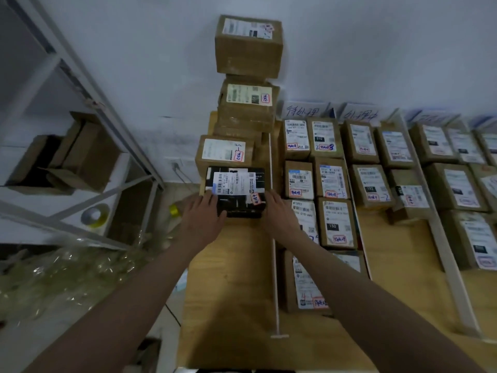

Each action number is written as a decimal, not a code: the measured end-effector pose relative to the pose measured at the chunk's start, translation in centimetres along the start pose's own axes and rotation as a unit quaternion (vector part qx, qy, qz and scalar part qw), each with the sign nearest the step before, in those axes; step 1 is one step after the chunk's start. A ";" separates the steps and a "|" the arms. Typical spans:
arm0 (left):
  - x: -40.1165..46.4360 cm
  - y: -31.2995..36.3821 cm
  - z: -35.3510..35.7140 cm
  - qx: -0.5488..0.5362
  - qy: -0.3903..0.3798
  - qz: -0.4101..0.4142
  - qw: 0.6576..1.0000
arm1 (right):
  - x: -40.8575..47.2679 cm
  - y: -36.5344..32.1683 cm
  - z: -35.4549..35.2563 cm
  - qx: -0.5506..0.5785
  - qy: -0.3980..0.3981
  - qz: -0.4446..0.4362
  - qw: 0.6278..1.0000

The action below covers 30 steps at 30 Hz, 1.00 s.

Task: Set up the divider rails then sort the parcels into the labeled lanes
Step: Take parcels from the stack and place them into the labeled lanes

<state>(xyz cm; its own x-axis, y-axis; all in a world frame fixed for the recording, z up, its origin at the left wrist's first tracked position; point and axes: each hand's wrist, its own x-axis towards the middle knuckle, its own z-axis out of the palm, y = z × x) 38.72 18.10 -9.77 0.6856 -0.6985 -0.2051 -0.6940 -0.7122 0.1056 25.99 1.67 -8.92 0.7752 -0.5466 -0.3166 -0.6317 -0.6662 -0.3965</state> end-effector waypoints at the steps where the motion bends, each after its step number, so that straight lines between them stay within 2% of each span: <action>1: 0.1 -0.1 0.4 -0.006 0.005 0.009 1.000 | 0.6 0.0 0.1 -0.012 -0.022 -0.001 1.000; 4: -0.6 -0.5 1.7 -0.026 0.020 0.025 0.999 | 1.7 0.0 0.4 -0.037 -0.051 -0.010 0.998; 8: -1.1 -1.0 2.9 -0.046 -0.006 0.015 0.999 | 0.9 -0.3 1.4 -0.046 -0.001 -0.025 0.999; 13: 0.0 -2.4 2.2 -0.080 0.025 -0.005 0.996 | -2.3 -1.3 2.9 -0.059 0.029 -0.056 0.996; 18: 1.3 -2.4 2.1 -0.119 -0.003 -0.046 0.992 | -5.4 -3.5 5.0 -0.031 0.002 -0.106 0.994; 21: 1.8 -2.8 2.7 -0.118 -0.013 -0.015 0.993 | -5.3 -4.1 5.0 0.008 0.002 -0.123 0.992; 23: 2.1 -3.2 2.7 -0.127 -0.021 0.012 0.992 | -4.7 -3.9 4.5 0.035 0.049 -0.087 0.994; 25: 2.2 -3.2 2.4 -0.137 -0.029 0.043 0.989 | -3.7 -3.4 3.7 0.076 0.083 0.000 0.994; 27: 2.3 -3.1 2.2 -0.139 -0.044 0.063 0.987 | -2.5 -2.5 3.8 0.106 0.045 0.081 0.990; 30: 2.5 -2.9 1.9 -0.126 -0.061 0.081 0.987 | -1.4 -1.5 4.9 0.199 -0.074 0.141 0.967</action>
<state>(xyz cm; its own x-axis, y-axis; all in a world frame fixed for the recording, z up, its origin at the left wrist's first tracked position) 42.04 18.55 -12.39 0.5289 -0.8014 -0.2793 -0.7049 -0.5981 0.3813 25.86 5.91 -12.13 0.5840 -0.5792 -0.5687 -0.7884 -0.2379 -0.5673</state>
